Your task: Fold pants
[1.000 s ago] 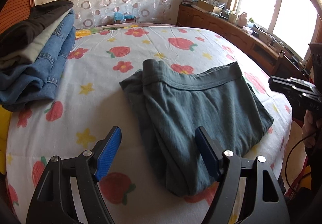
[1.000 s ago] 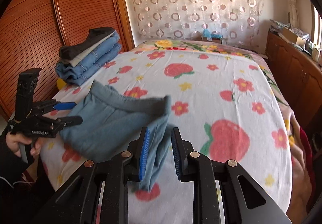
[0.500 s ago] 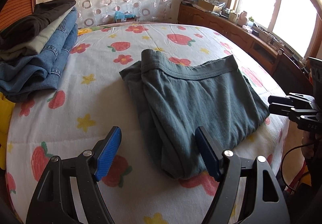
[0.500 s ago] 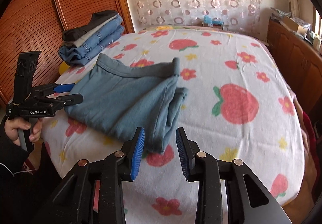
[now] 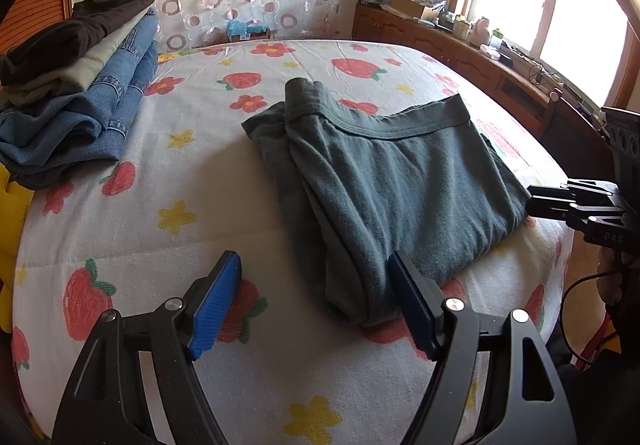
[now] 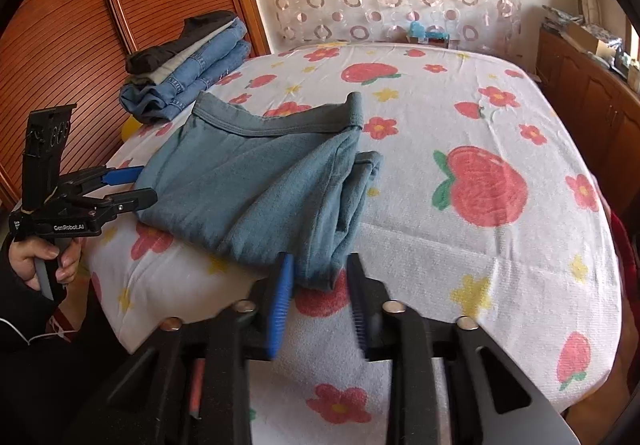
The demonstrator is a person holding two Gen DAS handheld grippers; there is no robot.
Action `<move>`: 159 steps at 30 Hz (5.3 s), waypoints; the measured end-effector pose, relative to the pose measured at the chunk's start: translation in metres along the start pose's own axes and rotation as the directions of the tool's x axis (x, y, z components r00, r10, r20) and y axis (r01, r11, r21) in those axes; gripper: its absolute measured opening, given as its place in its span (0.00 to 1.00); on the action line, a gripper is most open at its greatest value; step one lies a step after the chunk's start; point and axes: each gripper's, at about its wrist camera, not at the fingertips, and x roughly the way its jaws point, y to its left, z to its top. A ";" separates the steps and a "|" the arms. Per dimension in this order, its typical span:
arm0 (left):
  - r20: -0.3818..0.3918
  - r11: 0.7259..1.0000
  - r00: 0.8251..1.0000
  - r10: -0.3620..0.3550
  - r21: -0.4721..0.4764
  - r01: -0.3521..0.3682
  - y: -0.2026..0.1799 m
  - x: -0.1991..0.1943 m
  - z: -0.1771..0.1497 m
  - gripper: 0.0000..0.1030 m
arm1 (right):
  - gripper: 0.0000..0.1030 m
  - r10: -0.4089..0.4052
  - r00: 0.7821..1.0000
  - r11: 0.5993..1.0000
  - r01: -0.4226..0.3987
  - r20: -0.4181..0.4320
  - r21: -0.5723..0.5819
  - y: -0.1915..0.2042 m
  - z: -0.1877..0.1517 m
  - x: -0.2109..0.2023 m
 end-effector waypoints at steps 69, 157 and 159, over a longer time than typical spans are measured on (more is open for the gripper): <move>0.002 0.994 0.999 -0.035 -0.100 0.035 0.024 0.048 0.063 0.52 | 0.59 -0.163 0.987 0.985 0.162 0.010 0.051 0.004 0.057 0.046; 0.387 0.992 0.920 0.062 -0.124 -0.015 0.078 -0.088 0.117 0.15 | 0.11 0.069 0.952 0.961 0.017 0.300 -0.275 0.038 0.168 0.019; 0.392 0.991 0.916 0.086 -0.125 -0.039 0.084 -0.091 0.123 0.14 | 0.11 0.081 0.949 0.955 0.012 0.304 -0.295 0.038 0.182 0.026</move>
